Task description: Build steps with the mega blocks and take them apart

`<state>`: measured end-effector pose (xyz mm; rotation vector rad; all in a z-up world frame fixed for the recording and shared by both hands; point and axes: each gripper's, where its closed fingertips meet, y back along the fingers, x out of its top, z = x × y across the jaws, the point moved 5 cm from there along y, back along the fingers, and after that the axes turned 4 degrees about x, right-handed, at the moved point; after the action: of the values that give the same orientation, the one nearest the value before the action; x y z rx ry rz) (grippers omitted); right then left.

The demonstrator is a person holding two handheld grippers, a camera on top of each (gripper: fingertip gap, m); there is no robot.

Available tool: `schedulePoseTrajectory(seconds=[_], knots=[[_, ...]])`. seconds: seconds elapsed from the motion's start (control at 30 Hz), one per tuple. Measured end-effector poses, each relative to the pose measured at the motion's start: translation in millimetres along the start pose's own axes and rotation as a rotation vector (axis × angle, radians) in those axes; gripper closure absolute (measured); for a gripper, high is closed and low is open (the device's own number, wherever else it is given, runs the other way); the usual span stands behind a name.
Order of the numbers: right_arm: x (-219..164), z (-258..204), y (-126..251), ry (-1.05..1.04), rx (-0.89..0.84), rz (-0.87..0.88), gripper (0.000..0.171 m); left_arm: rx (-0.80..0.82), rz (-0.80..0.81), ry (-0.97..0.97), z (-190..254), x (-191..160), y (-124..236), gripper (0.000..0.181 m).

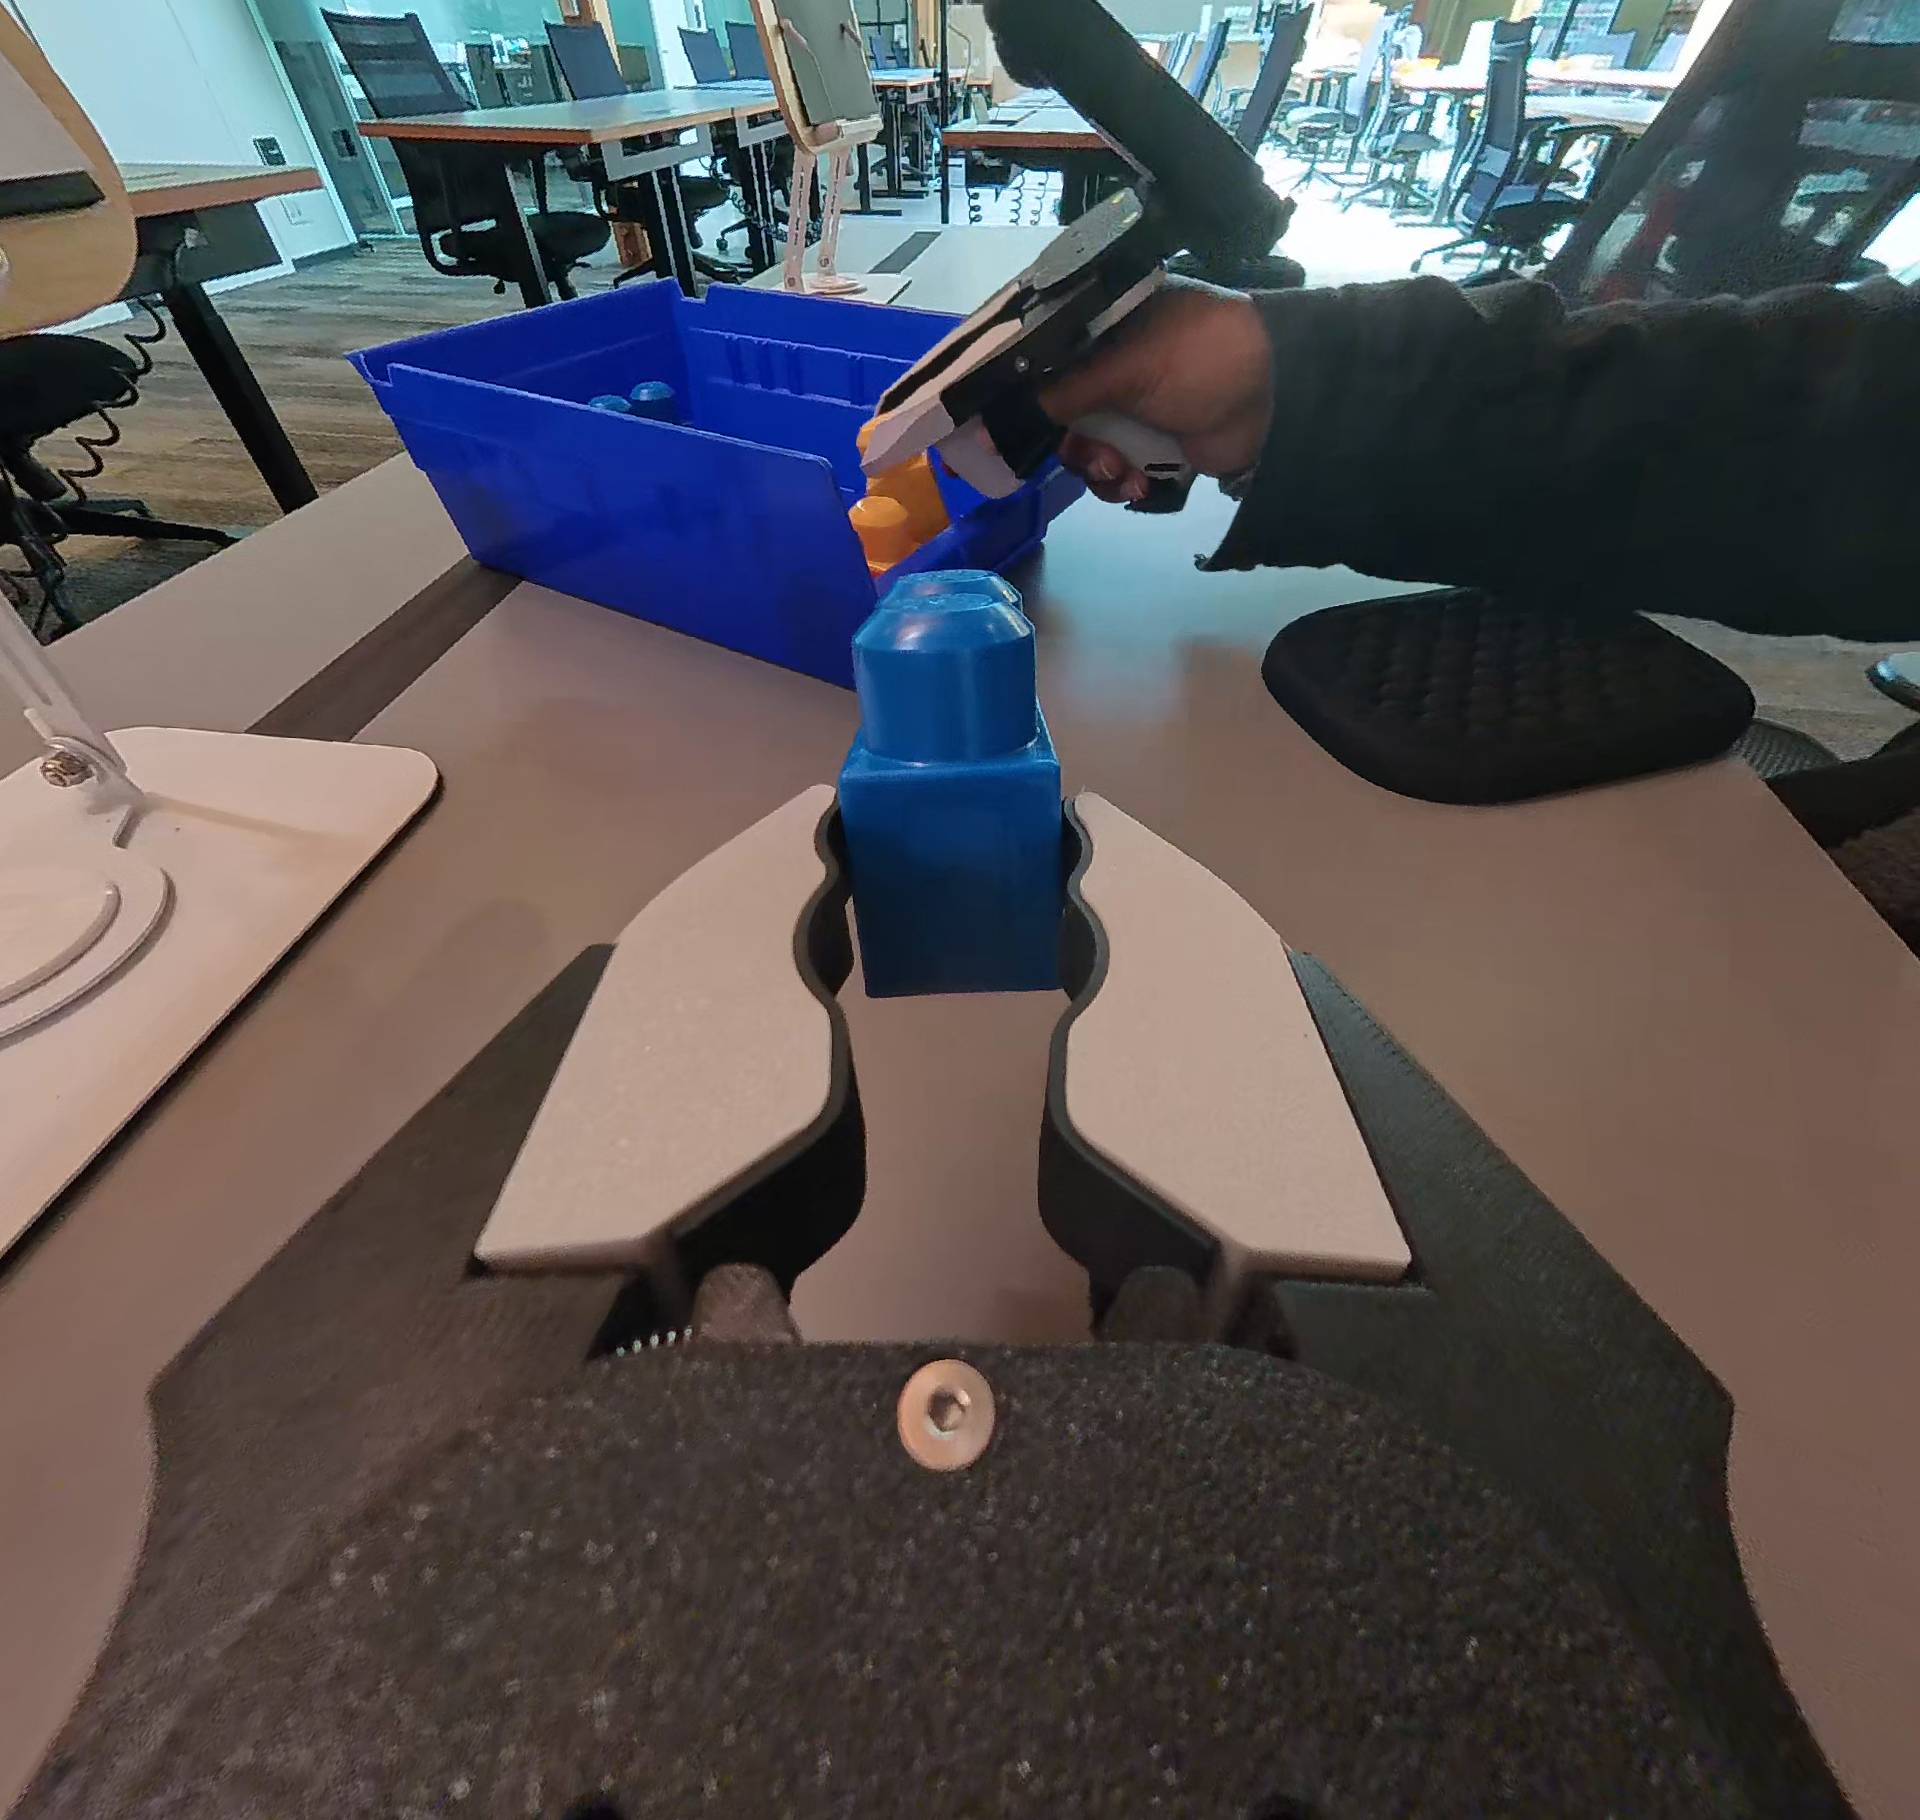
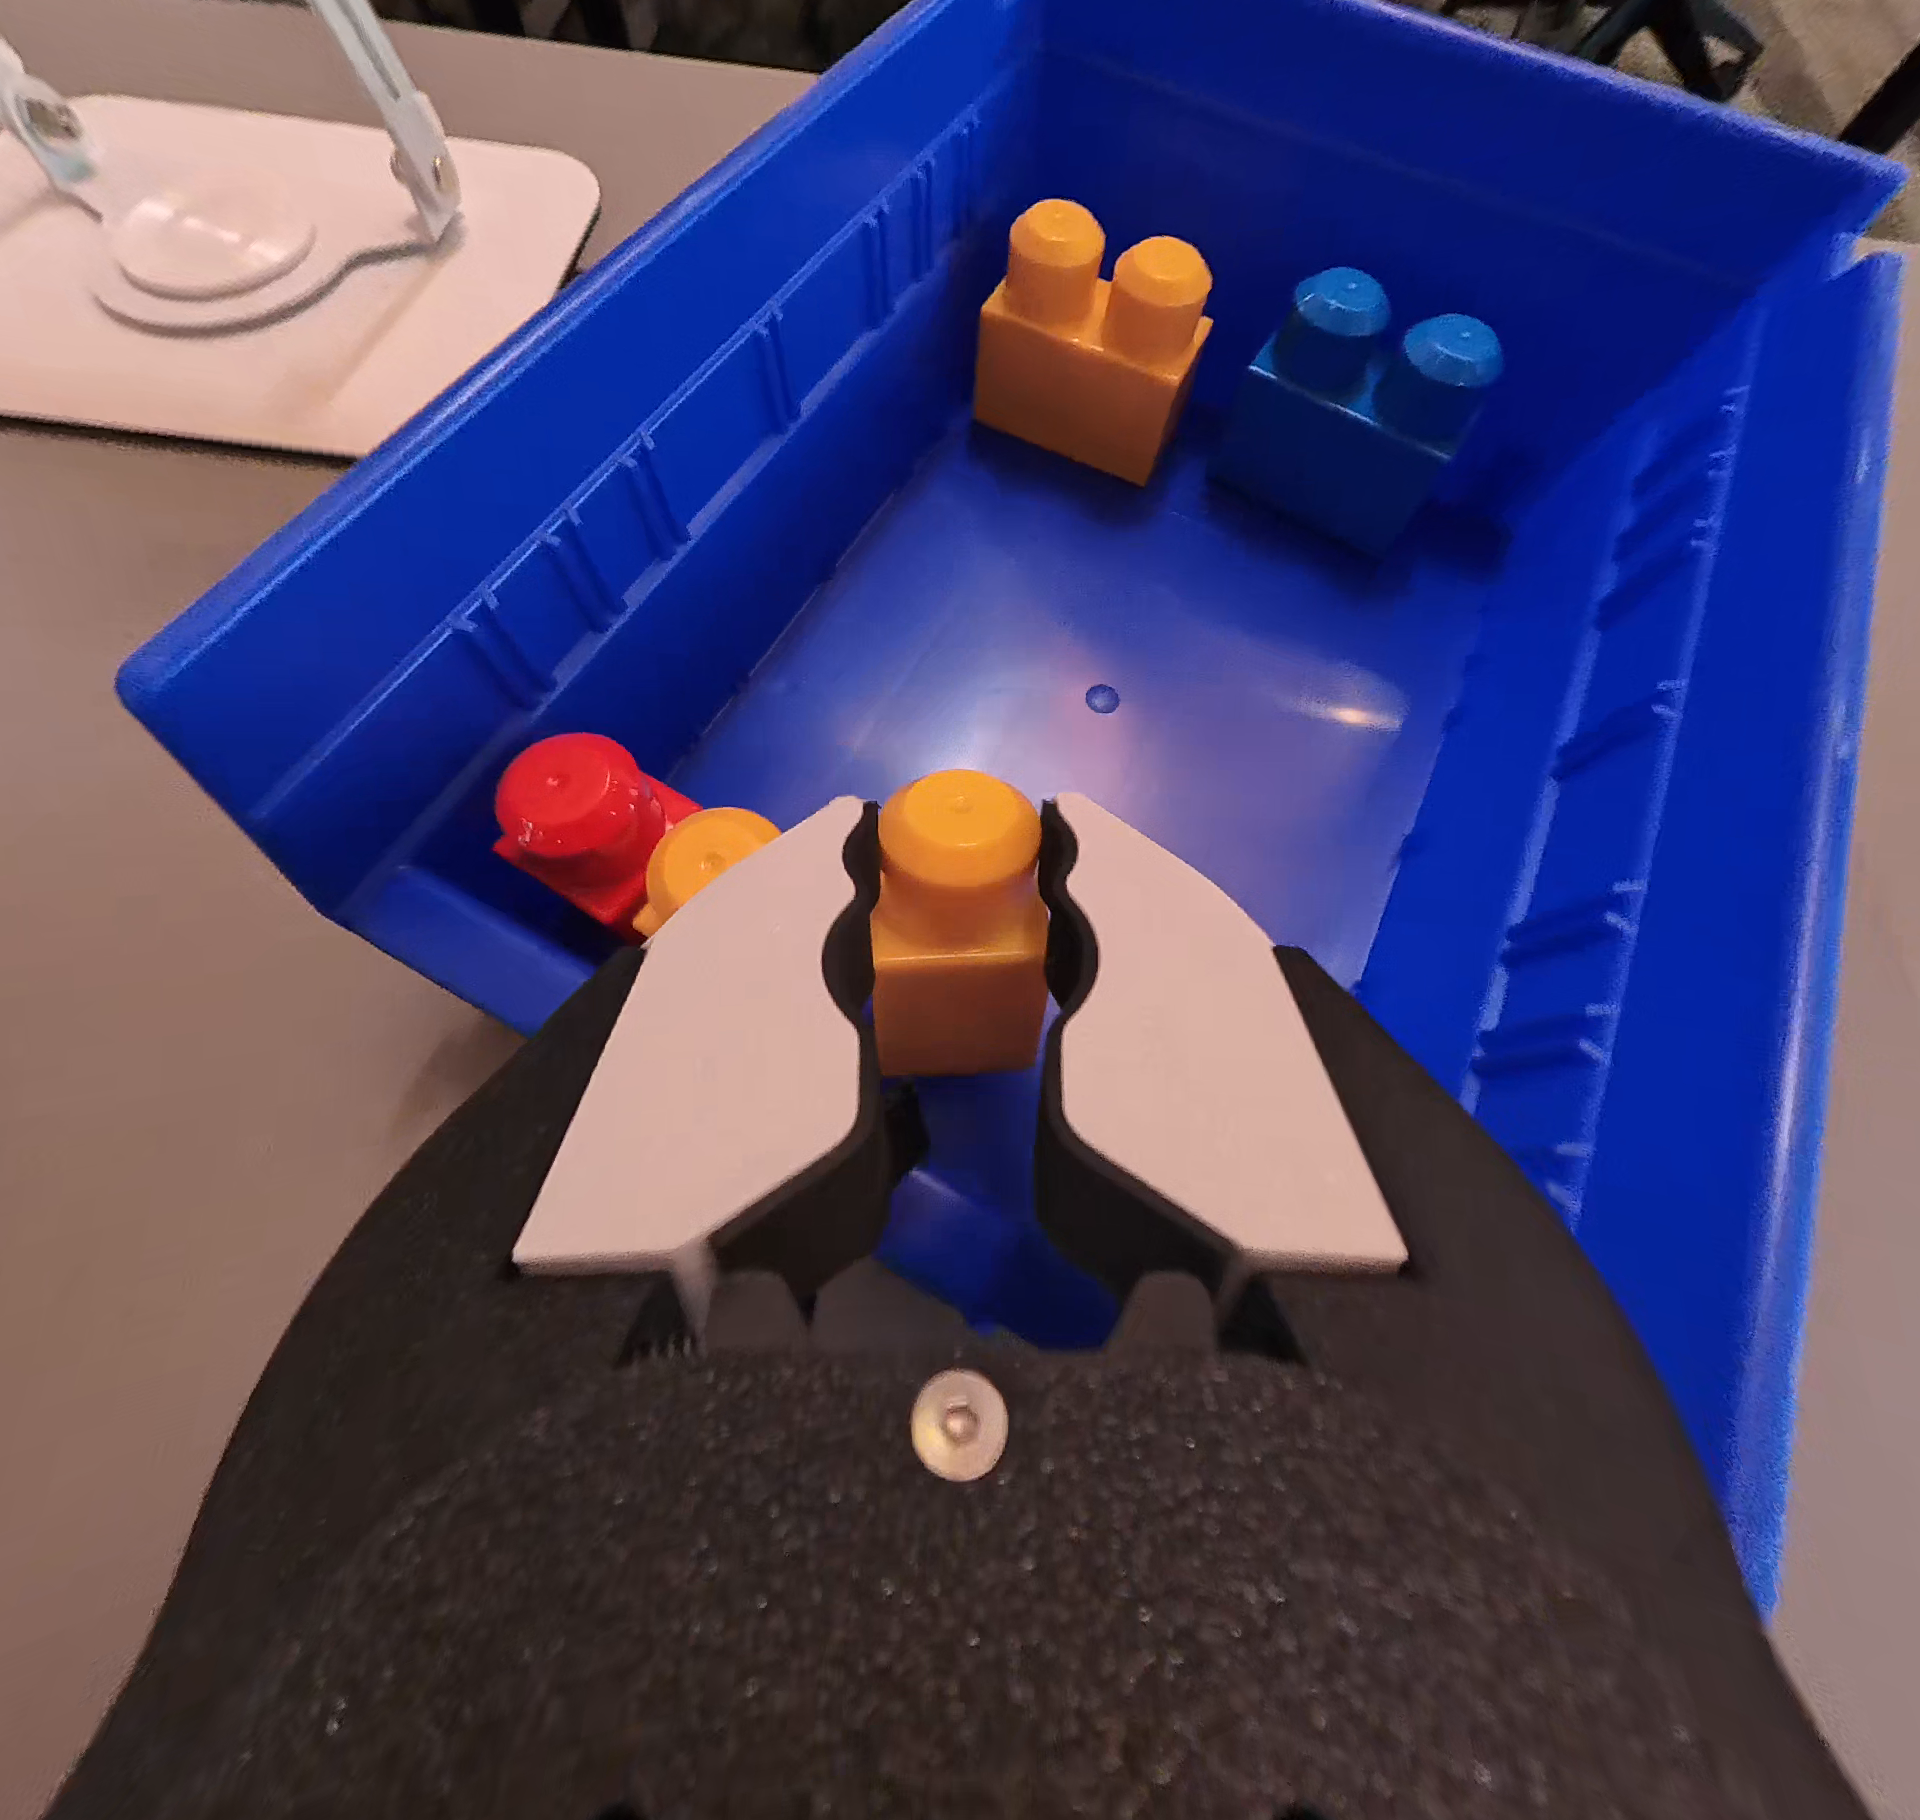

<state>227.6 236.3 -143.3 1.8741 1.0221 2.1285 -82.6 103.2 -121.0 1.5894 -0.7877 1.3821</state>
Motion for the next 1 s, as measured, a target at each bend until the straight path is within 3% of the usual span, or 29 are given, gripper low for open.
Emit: schedulePoseTrajectory(seconds=[0.47,1.0], knots=[[-6.5,-7.6,4.1,-0.149,-0.174,0.077,0.142,0.015,-0.002,-0.004,-0.8,-0.1,0.8,0.144],[-5.9,-9.2,-0.2,-0.171,-0.147,-0.018,0.140,0.034,0.016,-0.001,-4.9,3.6,7.0,0.144]])
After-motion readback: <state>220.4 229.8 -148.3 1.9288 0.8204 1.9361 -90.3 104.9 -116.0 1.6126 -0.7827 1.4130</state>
